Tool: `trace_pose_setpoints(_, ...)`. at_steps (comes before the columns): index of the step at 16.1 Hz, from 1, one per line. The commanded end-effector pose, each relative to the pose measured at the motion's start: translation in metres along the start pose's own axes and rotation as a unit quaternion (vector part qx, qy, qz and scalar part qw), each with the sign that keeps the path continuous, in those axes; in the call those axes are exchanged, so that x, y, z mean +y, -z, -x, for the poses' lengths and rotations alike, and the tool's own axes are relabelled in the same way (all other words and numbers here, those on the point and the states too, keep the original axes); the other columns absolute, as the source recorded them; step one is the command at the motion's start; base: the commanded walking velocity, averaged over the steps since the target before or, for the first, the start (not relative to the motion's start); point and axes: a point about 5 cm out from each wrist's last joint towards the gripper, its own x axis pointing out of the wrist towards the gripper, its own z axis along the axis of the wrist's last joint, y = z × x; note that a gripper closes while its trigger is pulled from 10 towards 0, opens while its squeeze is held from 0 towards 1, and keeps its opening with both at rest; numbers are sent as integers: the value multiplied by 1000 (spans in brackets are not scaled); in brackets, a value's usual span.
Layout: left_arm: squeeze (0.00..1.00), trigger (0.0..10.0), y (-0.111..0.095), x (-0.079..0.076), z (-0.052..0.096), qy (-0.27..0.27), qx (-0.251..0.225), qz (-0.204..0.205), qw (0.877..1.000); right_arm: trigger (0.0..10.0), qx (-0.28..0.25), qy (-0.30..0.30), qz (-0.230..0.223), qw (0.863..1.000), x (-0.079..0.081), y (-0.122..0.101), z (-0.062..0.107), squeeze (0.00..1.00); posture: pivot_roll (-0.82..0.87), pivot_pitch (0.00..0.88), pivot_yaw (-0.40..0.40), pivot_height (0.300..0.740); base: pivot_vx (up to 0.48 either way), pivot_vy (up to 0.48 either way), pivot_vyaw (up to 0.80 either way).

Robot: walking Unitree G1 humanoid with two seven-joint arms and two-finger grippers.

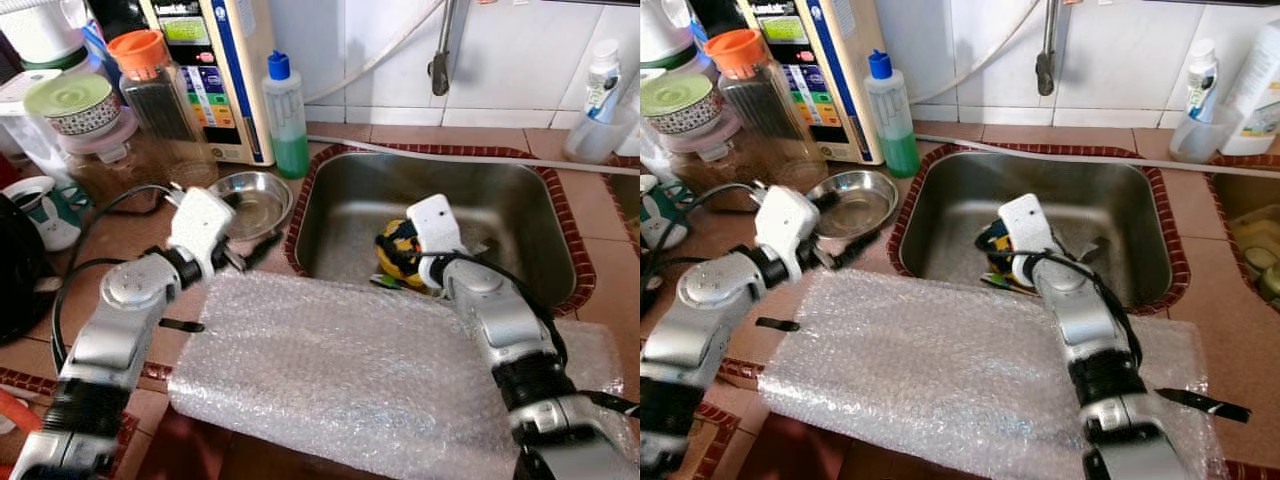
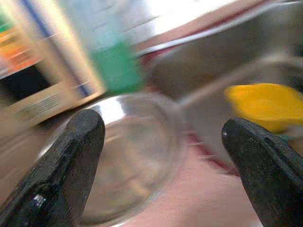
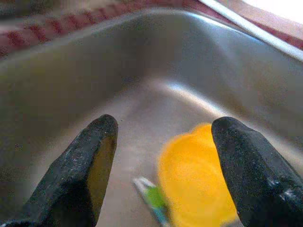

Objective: Kitchen organization

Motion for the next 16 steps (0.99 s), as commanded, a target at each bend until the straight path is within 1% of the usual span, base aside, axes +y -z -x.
trace_pose_setpoints(1, 1000, 10000, 4, 12, 2, -39, 14, 7, 999, 10000, -8, -28, 11, 1000, 11, -5, 1, 0, -176, 94, 133, 740, 0, 0, 0)
trace_pose_setpoints(3, 1000, 10000, 7, 20, 0, -82, 14, 43, 996, 10000, -17, -52, 21, 998, 22, -6, 3, 0, -175, 94, 138, 740, 0, 0, 0)
trace_pose_setpoints(4, 1000, 10000, 9, 25, 0, -108, 22, 64, 992, 10000, -18, -56, 24, 998, 25, -6, 3, 0, -175, 93, 139, 740, 0, 0, 0)
trace_pose_setpoints(5, 1000, 10000, 16, 32, 0, -140, 36, 121, 982, 10000, -19, -59, 37, 997, 30, -6, 4, 0, -174, 94, 142, 740, 0, 0, 0)
trace_pose_setpoints(6, 1000, 10000, 18, 34, 0, -149, 45, 132, 979, 10000, -20, -62, 43, 997, 32, -6, 4, 0, -175, 94, 143, 740, 0, 0, 0)
trace_pose_setpoints(7, 608, 10000, 24, 34, -1, -156, 59, 147, 975, 10000, -23, -66, 48, 996, 35, -7, 5, 0, -175, 93, 144, 740, 0, 0, 0)
trace_pose_setpoints(8, 310, 10000, 28, 34, -1, -163, 69, 155, 972, 10000, -24, -66, 50, 996, 36, -9, 5, 0, -176, 91, 145, 740, 0, 0, 0)
trace_pose_setpoints(9, 0, 10000, 30, 33, -3, -165, 71, 177, 968, 10000, -27, -69, 54, 996, 38, -10, 6, 0, -176, 91, 146, 740, 0, 0, 0)
trace_pose_setpoints(10, 0, 10000, 33, 30, -5, -168, 75, 197, 963, 10000, -28, -71, 55, 996, 38, -11, 6, 0, -176, 90, 147, 740, 0, 0, 0)
trace_pose_setpoints(13, 0, 10000, 40, 20, -11, -156, 103, 231, 955, 10000, -31, -73, 64, 995, 41, -13, 7, 0, -180, 89, 151, 740, 0, 0, 0)
trace_pose_setpoints(15, 0, 10000, 43, 19, -12, -159, 113, 232, 953, 10000, -36, -83, 67, 994, 45, -14, 8, 0, -182, 91, 153, 740, 0, 0, 0)
trace_pose_setpoints(16, 0, 10000, 45, 19, -12, -163, 116, 255, 946, 10000, -40, -94, 69, 992, 49, -15, 10, 0, -185, 91, 154, 740, 0, 0, 0)
